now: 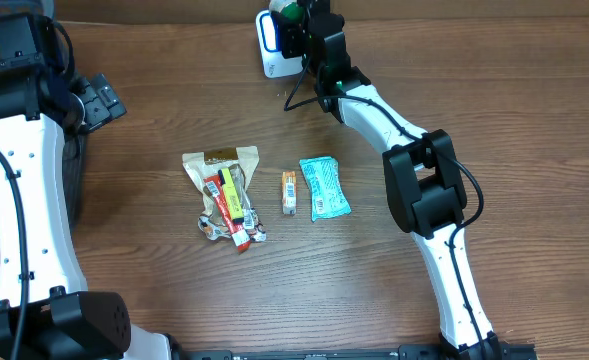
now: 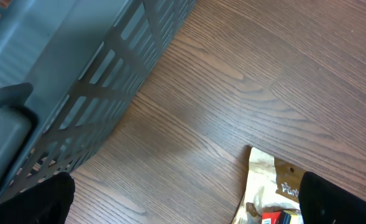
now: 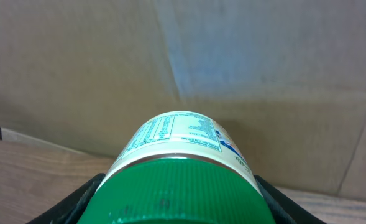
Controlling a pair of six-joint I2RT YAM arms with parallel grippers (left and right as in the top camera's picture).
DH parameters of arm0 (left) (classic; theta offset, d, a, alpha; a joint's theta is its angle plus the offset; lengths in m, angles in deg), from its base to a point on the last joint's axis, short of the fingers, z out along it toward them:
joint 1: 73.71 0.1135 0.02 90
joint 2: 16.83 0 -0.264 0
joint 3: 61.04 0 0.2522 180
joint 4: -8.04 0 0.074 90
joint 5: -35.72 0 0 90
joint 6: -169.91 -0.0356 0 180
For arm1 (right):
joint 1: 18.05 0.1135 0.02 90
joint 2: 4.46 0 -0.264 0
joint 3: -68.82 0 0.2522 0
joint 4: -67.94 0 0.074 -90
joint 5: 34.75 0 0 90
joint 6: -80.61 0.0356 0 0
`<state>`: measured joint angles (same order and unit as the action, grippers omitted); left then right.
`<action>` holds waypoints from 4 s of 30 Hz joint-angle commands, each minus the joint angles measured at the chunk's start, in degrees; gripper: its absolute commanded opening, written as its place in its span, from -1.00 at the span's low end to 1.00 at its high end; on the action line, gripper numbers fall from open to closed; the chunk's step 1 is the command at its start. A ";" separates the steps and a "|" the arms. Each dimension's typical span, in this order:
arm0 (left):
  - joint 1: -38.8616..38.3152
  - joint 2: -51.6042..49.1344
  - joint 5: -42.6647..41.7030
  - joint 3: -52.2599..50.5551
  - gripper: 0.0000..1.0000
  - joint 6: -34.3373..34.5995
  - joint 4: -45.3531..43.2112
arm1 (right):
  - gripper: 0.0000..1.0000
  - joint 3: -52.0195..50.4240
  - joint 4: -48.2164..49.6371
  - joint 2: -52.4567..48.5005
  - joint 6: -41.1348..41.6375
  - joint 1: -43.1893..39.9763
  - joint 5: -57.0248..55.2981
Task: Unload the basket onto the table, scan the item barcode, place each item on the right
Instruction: 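Hold the jar label in front of the white scanner, then carry the jar right and set it down on the table, then move the right gripper over the light-blue wipes pack and grasp it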
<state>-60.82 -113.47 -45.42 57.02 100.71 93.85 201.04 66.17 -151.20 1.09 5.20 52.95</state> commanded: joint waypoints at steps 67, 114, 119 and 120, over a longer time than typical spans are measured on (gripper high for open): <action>0.07 1.16 0.68 1.18 1.00 -0.68 -0.09 | 0.29 -20.68 -90.33 41.66 2.14 -19.39 13.57; 0.07 1.16 0.68 1.20 1.00 -0.68 -0.09 | 0.26 -57.33 -43.36 41.18 21.51 3.26 1.73; 0.07 1.16 0.68 1.20 1.00 -0.68 -0.09 | 0.26 -57.22 -45.22 41.20 22.29 2.91 1.49; 0.07 1.16 0.68 1.20 1.00 -0.68 -0.09 | 0.28 -57.20 -46.71 41.31 24.13 2.27 0.35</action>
<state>-60.82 -113.36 -45.42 57.04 100.71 93.85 144.82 22.28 -110.20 22.44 8.61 57.32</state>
